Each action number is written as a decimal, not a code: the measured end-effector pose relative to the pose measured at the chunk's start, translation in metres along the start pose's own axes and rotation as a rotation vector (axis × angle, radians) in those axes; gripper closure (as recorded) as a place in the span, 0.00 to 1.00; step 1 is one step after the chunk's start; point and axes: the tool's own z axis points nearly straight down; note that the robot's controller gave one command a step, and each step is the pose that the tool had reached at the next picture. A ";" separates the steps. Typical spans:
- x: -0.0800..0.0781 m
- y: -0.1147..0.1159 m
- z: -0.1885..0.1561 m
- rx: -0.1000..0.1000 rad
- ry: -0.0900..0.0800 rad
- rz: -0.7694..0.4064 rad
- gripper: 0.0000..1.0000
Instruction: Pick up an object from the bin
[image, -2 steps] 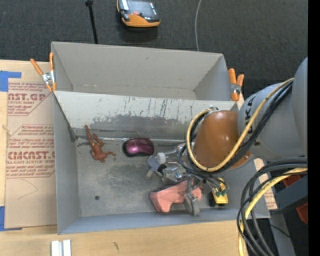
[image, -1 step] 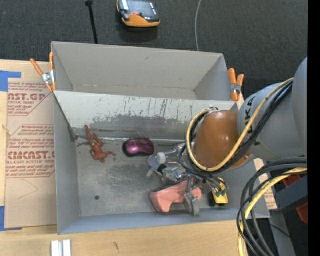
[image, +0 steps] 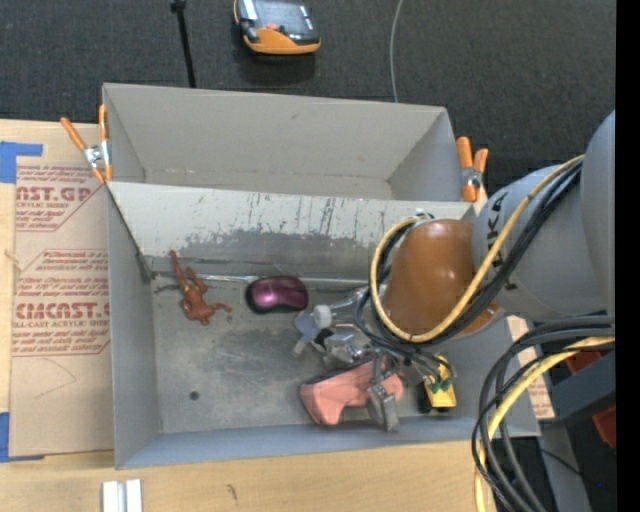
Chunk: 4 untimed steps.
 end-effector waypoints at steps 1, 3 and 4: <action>0.012 -0.031 0.000 -0.018 -0.028 -0.032 1.00; 0.006 -0.035 -0.003 0.017 -0.021 0.011 1.00; -0.008 -0.032 -0.032 0.002 -0.026 0.026 1.00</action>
Offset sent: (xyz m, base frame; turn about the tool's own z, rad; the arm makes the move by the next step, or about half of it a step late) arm 0.0146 -0.0054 -0.0029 0.1148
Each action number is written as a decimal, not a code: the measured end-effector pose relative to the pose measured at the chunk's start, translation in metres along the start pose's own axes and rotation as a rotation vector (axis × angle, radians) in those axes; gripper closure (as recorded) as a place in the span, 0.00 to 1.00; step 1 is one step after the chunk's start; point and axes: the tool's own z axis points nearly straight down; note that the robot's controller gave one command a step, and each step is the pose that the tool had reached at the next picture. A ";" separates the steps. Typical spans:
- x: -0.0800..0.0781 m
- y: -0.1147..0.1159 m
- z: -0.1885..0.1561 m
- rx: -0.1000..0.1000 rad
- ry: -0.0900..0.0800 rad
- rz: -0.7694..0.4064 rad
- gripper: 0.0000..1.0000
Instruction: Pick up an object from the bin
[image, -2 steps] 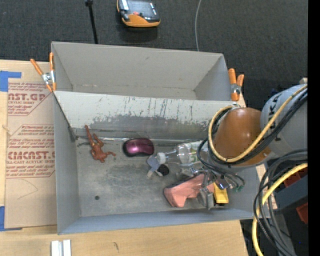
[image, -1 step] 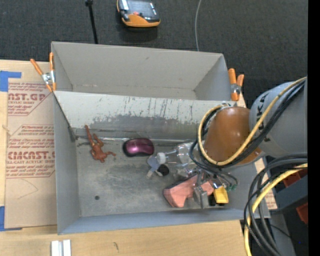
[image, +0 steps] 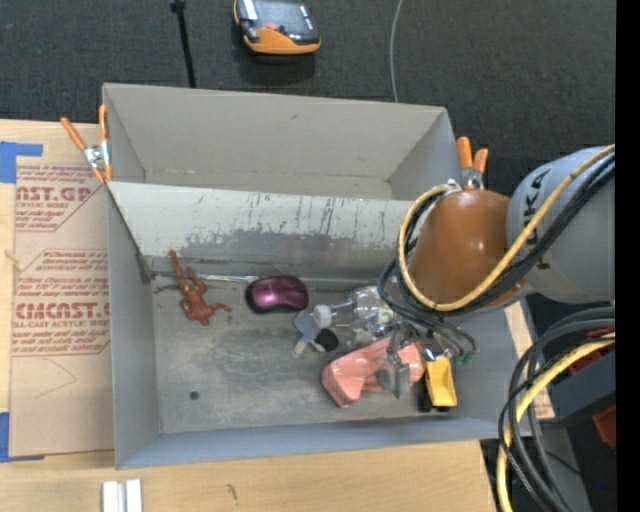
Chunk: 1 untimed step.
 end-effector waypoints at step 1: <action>-0.009 0.002 -0.011 0.003 -0.011 0.001 1.00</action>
Offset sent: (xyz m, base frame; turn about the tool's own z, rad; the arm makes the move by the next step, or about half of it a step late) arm -0.0165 -0.0215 0.0526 0.0170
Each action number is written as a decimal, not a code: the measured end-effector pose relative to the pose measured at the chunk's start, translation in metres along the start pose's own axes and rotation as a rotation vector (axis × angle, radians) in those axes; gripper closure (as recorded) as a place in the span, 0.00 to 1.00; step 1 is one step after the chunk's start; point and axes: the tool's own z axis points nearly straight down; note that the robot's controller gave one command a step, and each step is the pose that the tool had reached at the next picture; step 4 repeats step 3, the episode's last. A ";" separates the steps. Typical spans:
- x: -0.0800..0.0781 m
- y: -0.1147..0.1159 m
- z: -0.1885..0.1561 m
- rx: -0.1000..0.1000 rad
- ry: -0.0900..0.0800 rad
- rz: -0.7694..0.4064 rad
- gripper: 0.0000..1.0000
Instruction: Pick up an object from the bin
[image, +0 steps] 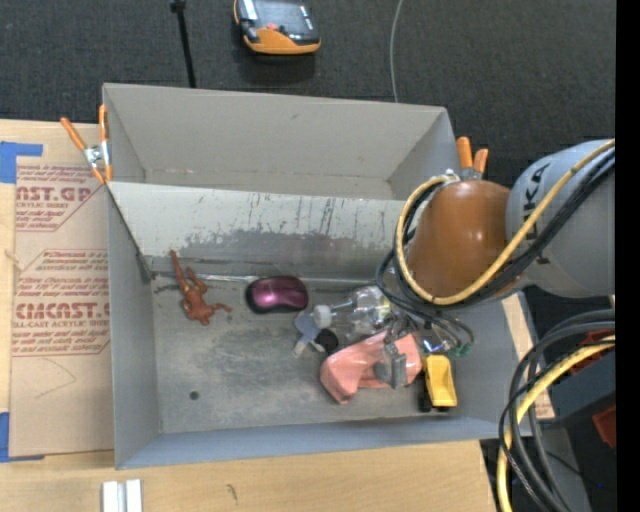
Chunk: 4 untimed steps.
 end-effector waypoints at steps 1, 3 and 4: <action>0.018 -0.006 -0.015 -0.007 0.008 0.007 1.00; -0.001 0.036 -0.062 -0.007 0.010 0.005 1.00; -0.001 0.036 -0.062 -0.007 0.010 0.005 1.00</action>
Offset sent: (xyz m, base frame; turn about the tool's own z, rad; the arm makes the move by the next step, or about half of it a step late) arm -0.0094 0.0467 0.0744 0.0032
